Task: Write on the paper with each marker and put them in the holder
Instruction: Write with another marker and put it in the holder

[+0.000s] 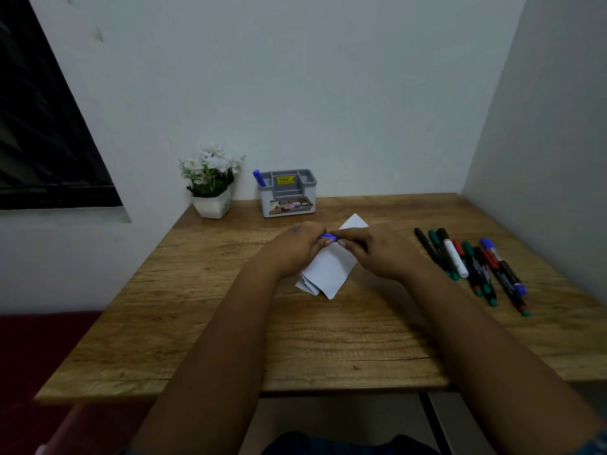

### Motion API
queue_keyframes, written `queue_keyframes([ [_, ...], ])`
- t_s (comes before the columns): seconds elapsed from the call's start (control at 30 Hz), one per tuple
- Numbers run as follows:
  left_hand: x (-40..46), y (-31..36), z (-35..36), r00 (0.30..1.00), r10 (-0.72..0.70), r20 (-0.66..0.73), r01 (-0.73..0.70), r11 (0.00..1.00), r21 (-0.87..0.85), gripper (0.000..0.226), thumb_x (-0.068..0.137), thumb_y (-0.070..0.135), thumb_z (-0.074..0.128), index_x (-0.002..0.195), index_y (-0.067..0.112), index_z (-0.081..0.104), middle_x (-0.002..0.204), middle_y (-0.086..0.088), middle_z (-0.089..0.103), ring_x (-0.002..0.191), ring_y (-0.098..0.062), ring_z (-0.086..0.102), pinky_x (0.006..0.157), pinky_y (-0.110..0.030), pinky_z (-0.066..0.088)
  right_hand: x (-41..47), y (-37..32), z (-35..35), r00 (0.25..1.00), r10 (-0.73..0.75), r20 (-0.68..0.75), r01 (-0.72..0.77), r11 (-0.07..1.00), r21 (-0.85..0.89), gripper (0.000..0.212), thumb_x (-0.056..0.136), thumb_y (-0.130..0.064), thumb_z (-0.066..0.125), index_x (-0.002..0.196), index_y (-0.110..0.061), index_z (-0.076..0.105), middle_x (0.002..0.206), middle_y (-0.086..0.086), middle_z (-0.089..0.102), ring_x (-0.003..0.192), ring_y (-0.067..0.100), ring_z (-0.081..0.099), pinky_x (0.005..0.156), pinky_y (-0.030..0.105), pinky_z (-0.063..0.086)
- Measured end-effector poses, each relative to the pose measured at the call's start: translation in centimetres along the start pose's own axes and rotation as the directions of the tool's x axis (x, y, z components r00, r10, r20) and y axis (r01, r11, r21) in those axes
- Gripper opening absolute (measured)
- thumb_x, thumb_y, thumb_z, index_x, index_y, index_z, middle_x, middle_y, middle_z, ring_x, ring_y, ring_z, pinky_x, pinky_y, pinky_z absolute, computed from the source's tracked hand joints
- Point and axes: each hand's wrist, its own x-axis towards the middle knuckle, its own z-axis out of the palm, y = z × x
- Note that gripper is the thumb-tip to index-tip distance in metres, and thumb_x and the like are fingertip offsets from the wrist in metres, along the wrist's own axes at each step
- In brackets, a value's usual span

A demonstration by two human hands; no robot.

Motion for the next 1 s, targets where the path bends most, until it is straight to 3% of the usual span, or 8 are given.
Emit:
queue_keyframes([
  [0.1,-0.6,-0.9,-0.2,0.995,-0.095,-0.040,0.083,0.967,-0.241,0.022,0.098,0.041,0.048,0.087,0.023,0.051,0.081,0.007,0.052,0.076,-0.013,0.050,0.063,-0.029,0.036,-0.2,0.7,-0.6,0.997,0.056,0.044,-0.060,0.994,0.091,0.039,0.104,-0.042,0.034,0.141,-0.048,0.041,0.120,0.003,0.065,0.102,0.016,0.059,0.081,0.032,0.044],
  [0.17,-1.2,-1.6,-0.5,0.982,-0.189,0.018,0.175,0.860,-0.480,0.018,0.090,0.039,0.065,0.091,0.025,0.054,0.088,0.003,0.060,0.079,-0.015,0.055,0.070,-0.034,0.047,-0.4,1.1,-1.1,0.996,0.085,-0.020,-0.068,0.903,0.423,0.037,0.105,-0.032,0.035,0.136,-0.052,0.039,0.096,0.003,0.066,0.074,0.004,0.057,0.069,0.023,0.043],
  [0.27,-1.6,-2.7,-0.6,0.972,-0.182,0.150,0.236,0.763,-0.601,0.028,0.078,0.016,0.079,0.098,0.021,0.060,0.103,0.005,0.071,0.093,-0.019,0.066,0.085,-0.040,0.053,-0.1,1.9,-2.2,0.971,0.216,-0.103,-0.016,0.488,0.873,0.028,0.106,-0.018,0.035,0.116,-0.030,0.058,0.078,-0.004,0.066,0.059,0.004,0.054,0.058,0.023,0.045],
  [0.4,-1.2,-4.1,-0.2,0.940,-0.189,0.286,0.321,0.776,-0.543,0.030,0.073,0.007,0.081,0.094,0.021,0.066,0.110,0.015,0.070,0.108,0.001,0.057,0.100,-0.032,0.040,1.5,1.3,-2.1,0.982,0.136,0.132,-0.130,-0.025,0.991,0.024,0.096,-0.037,0.050,0.111,-0.021,0.060,0.116,0.003,0.071,0.101,0.013,0.069,0.074,0.024,0.055],
  [0.47,-1.1,-4.7,0.0,0.926,-0.191,0.326,0.337,0.807,-0.485,0.039,0.073,0.011,0.082,0.108,0.010,0.065,0.113,0.019,0.068,0.112,0.006,0.053,0.104,-0.032,0.037,2.3,0.7,-0.9,0.976,0.093,0.195,-0.201,0.064,0.977,0.020,0.090,-0.034,0.060,0.103,-0.018,0.062,0.108,0.003,0.074,0.088,0.009,0.070,0.070,0.021,0.054],
  [0.6,-0.9,-4.9,0.0,0.922,-0.159,0.353,0.313,0.842,-0.439,0.048,0.075,0.021,0.082,0.118,0.031,0.063,0.127,0.017,0.061,0.126,-0.007,0.048,0.113,-0.039,0.033,3.7,-0.7,1.4,0.961,0.066,0.270,-0.277,0.325,0.904,0.028,0.095,-0.036,0.058,0.093,-0.011,0.071,0.066,0.003,0.063,0.050,0.008,0.044,0.053,0.020,0.039],
  [0.73,-0.8,-5.2,-0.3,0.908,-0.145,0.393,0.325,0.835,-0.444,0.056,0.071,0.025,0.085,0.121,0.029,0.059,0.126,0.010,0.061,0.122,-0.013,0.052,0.110,-0.043,0.037,4.0,-0.8,3.5,0.968,0.048,0.246,-0.242,0.447,0.861,0.034,0.092,-0.029,0.064,0.064,-0.010,0.067,0.073,0.016,0.067,0.069,0.032,0.059,0.061,0.028,0.047],
  [1.0,0.0,-5.7,-1.3,0.829,-0.197,0.524,0.394,0.871,-0.295,0.079,0.067,0.031,0.086,0.134,0.020,0.047,0.136,0.002,0.051,0.124,-0.019,0.047,0.111,-0.045,0.035,4.2,0.5,4.1,0.978,-0.029,0.207,-0.141,0.638,0.757,0.012,0.081,0.004,0.067,0.088,-0.002,0.074,0.095,0.017,0.073,0.093,0.024,0.068,0.085,0.035,0.054],
])
